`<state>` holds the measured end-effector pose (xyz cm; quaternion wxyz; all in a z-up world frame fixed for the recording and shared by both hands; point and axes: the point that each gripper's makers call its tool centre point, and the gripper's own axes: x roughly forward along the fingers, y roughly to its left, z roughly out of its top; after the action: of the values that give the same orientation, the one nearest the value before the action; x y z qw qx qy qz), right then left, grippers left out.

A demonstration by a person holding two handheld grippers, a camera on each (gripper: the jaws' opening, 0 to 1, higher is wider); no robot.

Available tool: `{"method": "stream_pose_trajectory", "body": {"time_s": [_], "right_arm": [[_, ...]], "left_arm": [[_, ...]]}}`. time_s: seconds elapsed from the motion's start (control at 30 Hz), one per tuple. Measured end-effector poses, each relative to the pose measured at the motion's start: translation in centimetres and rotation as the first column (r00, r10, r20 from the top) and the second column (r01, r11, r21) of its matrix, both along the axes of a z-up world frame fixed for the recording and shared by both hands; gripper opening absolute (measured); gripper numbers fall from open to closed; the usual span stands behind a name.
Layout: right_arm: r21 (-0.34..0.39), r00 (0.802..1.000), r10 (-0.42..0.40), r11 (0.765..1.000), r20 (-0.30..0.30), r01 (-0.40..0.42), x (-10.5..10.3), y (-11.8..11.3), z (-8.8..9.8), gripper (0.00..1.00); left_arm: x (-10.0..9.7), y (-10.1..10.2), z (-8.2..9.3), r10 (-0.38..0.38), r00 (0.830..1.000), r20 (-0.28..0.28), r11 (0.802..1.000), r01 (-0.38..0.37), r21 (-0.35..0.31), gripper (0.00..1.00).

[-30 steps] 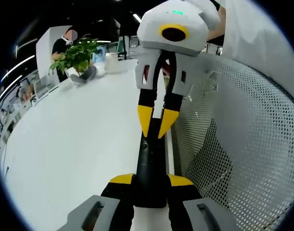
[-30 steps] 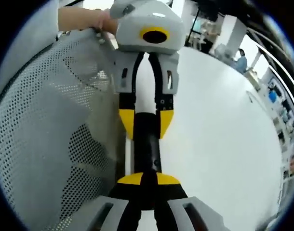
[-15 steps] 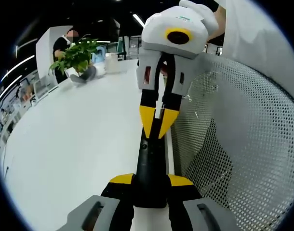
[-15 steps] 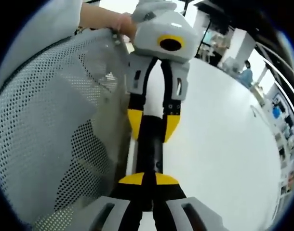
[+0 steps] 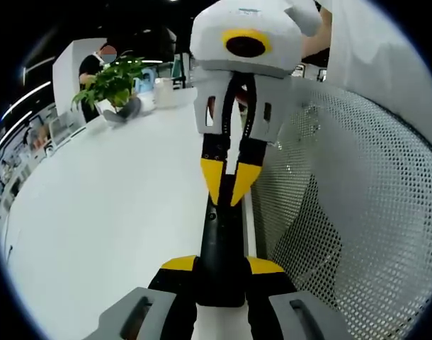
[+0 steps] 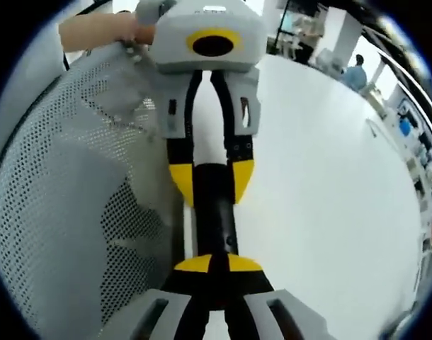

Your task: Press the specified remote control buttons in sequence, fully releasing each button before pressing the next.

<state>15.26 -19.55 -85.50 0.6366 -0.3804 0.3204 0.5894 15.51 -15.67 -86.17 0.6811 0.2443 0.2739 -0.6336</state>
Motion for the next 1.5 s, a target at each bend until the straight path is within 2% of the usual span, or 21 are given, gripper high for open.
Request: {"method": "stream_pose_trajectory", "body": {"time_s": [0.1, 0.13, 0.23, 0.33, 0.43, 0.63, 0.73, 0.77, 0.83, 0.9, 0.97, 1.07, 1.13, 1.17, 1.27, 1.5], "right_arm": [[0.074, 0.999, -0.011, 0.997, 0.031, 0.009, -0.08, -0.07, 0.12, 0.02], [0.087, 0.998, 0.01, 0.996, 0.055, -0.015, -0.16, -0.08, 0.11, 0.02], [0.06, 0.993, 0.051, 0.997, 0.104, -0.058, -0.35, 0.02, 0.13, 0.0], [0.049, 0.991, 0.058, 0.997, 0.12, -0.064, -0.42, 0.13, 0.04, 0.0], [0.066, 0.996, 0.02, 0.997, 0.085, -0.026, -0.06, 0.22, 0.15, 0.0], [0.042, 0.999, 0.017, 0.999, 0.05, -0.019, 0.17, 0.25, -0.09, 0.0], [0.028, 1.0, 0.001, 1.0, -0.015, 0.0, 0.21, 0.27, -0.24, 0.0], [0.011, 0.998, -0.022, 1.0, -0.053, 0.022, 0.17, 0.22, -0.2, 0.0], [-0.024, 0.996, -0.038, 0.999, -0.076, 0.036, 0.29, 0.25, -0.25, 0.0], [-0.08, 0.998, 0.008, 0.997, -0.059, -0.013, 0.29, 0.28, -0.31, 0.0], [-0.102, 0.998, 0.008, 0.995, -0.063, -0.015, 0.26, 0.46, -0.36, 0.0], [-0.075, 0.993, -0.053, 0.996, -0.107, 0.045, 0.37, 0.38, -0.37, 0.0], [-0.015, 0.986, -0.097, 0.995, -0.138, 0.096, 0.46, 0.33, -0.16, 0.0], [0.018, 0.985, -0.092, 0.995, -0.145, 0.096, 0.41, 0.29, -0.02, 0.0], [0.053, 0.985, -0.084, 0.994, -0.153, 0.093, 0.36, -0.03, 0.06, 0.0], [0.052, 0.987, -0.071, 0.996, -0.144, 0.079, 0.18, -0.39, 0.08, 0.0]], "left_arm": [[-0.01, -0.01, 0.01, 0.0, 1.0, 0.0, 1.0, 0.0, -0.002, 0.25], [0.0, -0.02, 0.01, 0.0, 1.0, 0.001, 1.0, 0.0, -0.002, 0.25], [0.0, -0.04, 0.01, 0.001, 1.0, 0.001, 1.0, -0.001, -0.001, 0.25], [0.02, -0.05, -0.02, 0.003, 1.0, 0.001, 1.0, -0.003, 0.0, 0.25], [0.04, -0.05, -0.03, 0.003, 1.0, 0.0, 1.0, -0.003, 0.0, 0.25], [0.05, -0.05, -0.01, 0.002, 1.0, 0.001, 1.0, -0.002, -0.001, 0.25], [0.06, -0.05, 0.0, 0.003, 1.0, 0.001, 1.0, -0.003, 0.0, 0.25], [0.06, -0.06, 0.0, 0.002, 1.0, 0.001, 1.0, -0.002, 0.0, 0.25], [0.07, -0.06, -0.01, 0.002, 1.0, 0.001, 1.0, -0.002, 0.0, 0.25], [0.08, -0.09, -0.01, 0.001, 1.0, 0.001, 1.0, -0.001, 0.0, 0.25], [0.09, -0.08, -0.02, 0.0, 1.0, 0.001, 1.0, 0.0, 0.0, 0.25], [0.09, -0.07, -0.01, 0.001, 1.0, 0.0, 1.0, -0.001, -0.001, 0.25], [0.1, -0.06, -0.01, 0.002, 1.0, -0.001, 1.0, -0.002, 0.0, 0.25], [0.13, -0.05, -0.01, 0.003, 1.0, -0.001, 1.0, -0.003, 0.0, 0.25], [0.16, -0.06, -0.01, 0.004, 1.0, -0.002, 1.0, -0.004, -0.003, 0.25], [0.15, -0.1, -0.01, 0.005, 1.0, -0.001, 1.0, -0.005, -0.001, 0.25]]}}
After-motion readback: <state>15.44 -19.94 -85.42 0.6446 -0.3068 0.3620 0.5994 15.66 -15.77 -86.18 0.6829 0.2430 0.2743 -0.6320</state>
